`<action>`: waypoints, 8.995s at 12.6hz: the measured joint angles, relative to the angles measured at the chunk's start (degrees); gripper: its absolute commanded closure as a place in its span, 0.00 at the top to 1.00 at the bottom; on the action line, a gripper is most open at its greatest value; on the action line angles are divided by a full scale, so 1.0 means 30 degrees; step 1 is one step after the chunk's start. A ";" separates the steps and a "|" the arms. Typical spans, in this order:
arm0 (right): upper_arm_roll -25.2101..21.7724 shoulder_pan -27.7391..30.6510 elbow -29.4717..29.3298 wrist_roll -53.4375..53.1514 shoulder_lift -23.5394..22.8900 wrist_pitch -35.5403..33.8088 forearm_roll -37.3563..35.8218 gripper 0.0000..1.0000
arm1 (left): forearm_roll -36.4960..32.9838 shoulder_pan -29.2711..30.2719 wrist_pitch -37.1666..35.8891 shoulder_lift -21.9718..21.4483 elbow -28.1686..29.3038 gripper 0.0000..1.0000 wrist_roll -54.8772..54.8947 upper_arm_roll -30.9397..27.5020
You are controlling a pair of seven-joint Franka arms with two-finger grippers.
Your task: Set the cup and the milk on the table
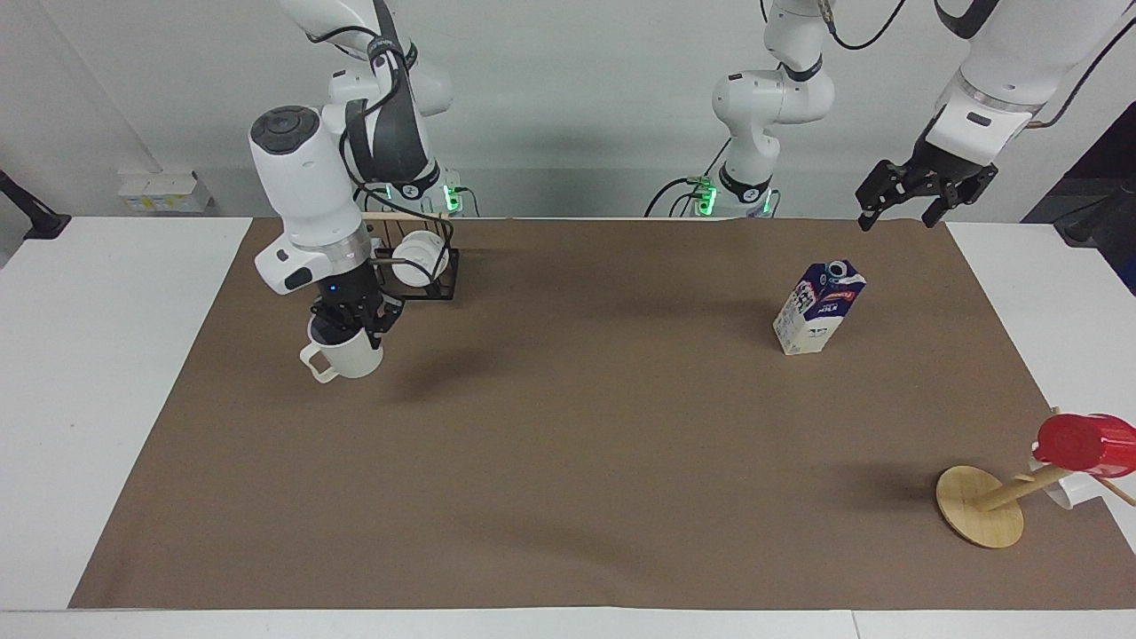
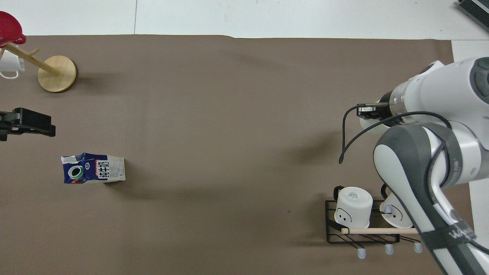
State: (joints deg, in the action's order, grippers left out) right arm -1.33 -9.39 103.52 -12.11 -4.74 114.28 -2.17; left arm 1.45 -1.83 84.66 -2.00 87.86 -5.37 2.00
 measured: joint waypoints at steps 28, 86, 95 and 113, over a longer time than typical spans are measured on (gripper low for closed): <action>0.0012 -1.2015 -0.1521 -2.0001 -0.6493 0.6526 -0.4236 0.00 | -0.0001 0.0522 -0.0437 -0.0031 0.0000 1.00 -0.0041 0.0038; -0.1653 0.0827 -0.4375 0.1571 0.3147 -0.8029 -0.0135 1.00 | 0.1191 -0.7402 1.1584 -0.0800 1.0273 0.43 -0.8279 0.0635; -0.1571 0.0829 -0.4198 0.3066 0.3112 -0.8810 -0.0137 1.00 | 0.1193 -0.7785 1.2624 0.0180 1.0277 0.61 -0.9533 0.0621; -0.1624 0.1003 -0.4241 0.3075 0.2953 -0.8773 -0.0131 1.00 | 0.1177 -0.3709 0.0212 -0.2651 0.3461 1.00 -0.3130 -0.0392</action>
State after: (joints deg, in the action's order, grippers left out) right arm -6.20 -6.38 90.80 -2.88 4.12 87.96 -2.56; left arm 4.98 -12.96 85.30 -9.95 98.24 -14.76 0.82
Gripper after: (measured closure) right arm 0.000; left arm 0.000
